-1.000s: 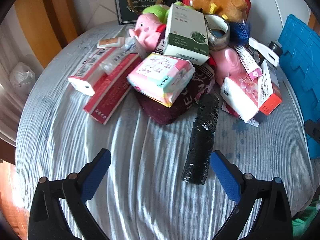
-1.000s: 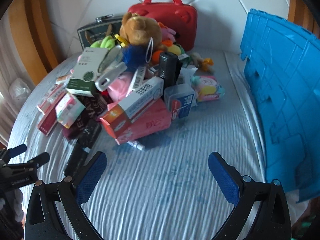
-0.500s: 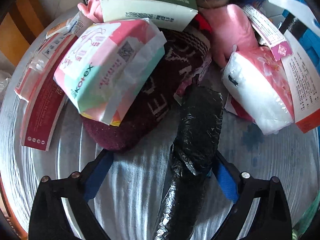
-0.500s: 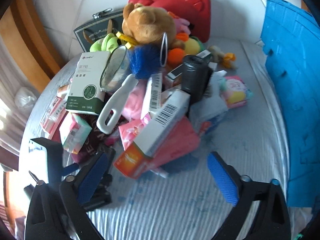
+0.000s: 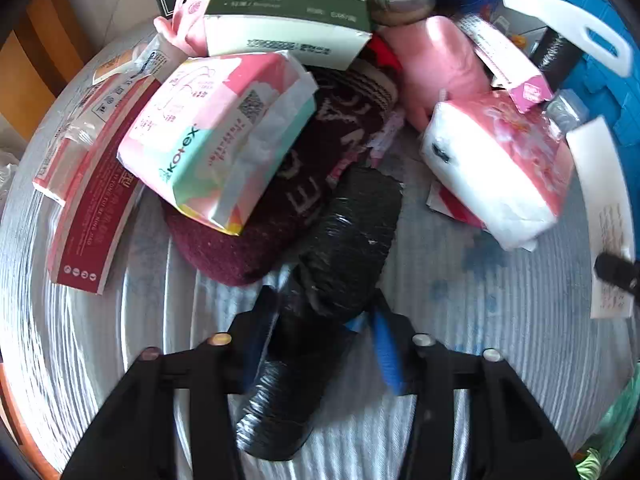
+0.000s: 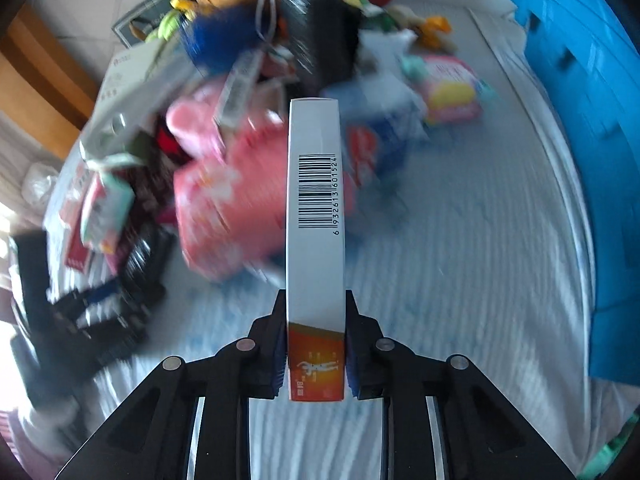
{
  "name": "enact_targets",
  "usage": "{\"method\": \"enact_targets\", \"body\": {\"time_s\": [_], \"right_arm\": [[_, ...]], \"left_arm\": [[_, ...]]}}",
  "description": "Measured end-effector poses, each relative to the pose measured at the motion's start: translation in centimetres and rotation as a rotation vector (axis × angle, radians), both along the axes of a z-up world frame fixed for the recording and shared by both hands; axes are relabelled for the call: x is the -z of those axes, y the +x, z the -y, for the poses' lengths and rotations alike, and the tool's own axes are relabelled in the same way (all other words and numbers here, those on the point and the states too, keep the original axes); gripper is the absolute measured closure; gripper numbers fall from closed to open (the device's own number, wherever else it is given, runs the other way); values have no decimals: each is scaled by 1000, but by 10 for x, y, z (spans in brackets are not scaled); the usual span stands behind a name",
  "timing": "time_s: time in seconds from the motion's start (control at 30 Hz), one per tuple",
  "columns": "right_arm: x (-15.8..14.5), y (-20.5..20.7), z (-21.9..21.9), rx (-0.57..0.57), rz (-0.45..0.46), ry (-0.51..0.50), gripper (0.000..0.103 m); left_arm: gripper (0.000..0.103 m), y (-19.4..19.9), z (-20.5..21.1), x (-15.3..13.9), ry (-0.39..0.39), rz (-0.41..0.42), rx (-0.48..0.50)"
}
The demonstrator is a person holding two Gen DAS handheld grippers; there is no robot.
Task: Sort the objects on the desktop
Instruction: 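Grasp black rolled bag with left gripper while right gripper holds white box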
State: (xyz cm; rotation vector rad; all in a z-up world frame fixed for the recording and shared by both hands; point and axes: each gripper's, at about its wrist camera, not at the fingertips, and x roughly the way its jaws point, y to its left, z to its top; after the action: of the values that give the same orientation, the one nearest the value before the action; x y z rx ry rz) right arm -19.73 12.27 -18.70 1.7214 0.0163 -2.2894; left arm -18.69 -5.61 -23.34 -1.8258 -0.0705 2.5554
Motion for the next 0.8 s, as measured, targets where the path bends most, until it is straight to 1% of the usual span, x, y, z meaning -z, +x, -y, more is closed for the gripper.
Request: {"method": "enact_targets", "body": {"time_s": [0.07, 0.13, 0.27, 0.47, 0.53, 0.57, 0.6, 0.63, 0.7, 0.77, 0.8], "right_arm": [[0, 14, -8, -14, -13, 18, 80], [-2, 24, -13, -18, -22, 13, 80], [-17, 38, -19, -42, -69, -5, 80], [-49, 59, -14, -80, -170, -16, 80], [-59, 64, -15, -87, -206, -22, 80], [-66, 66, -15, -89, -228, -21, 80], [-73, 67, -15, -89, -246, -23, 80], [-81, 69, -17, -87, -266, -27, 80], [-93, 71, -20, -84, -297, -29, 80], [-101, 73, -25, -80, -313, -25, 80], [-102, 73, -28, -78, -309, -19, 80]], "left_arm": [[63, 4, -3, -2, 7, -1, 3], [66, 11, -6, -5, 4, -7, 1], [68, 27, -6, -23, 15, -54, -7], [71, 47, -9, -66, 14, -180, -6], [83, 53, -11, -87, 13, -245, 7], [87, 62, -10, -100, 16, -284, 20], [87, 58, -7, -115, 18, -312, 32], [87, 60, 3, -117, 19, -339, 41], [87, 54, -1, -124, 20, -385, 48], [87, 51, -3, -124, 9, -405, 37], [87, 46, 2, -119, 18, -401, 40]]}}
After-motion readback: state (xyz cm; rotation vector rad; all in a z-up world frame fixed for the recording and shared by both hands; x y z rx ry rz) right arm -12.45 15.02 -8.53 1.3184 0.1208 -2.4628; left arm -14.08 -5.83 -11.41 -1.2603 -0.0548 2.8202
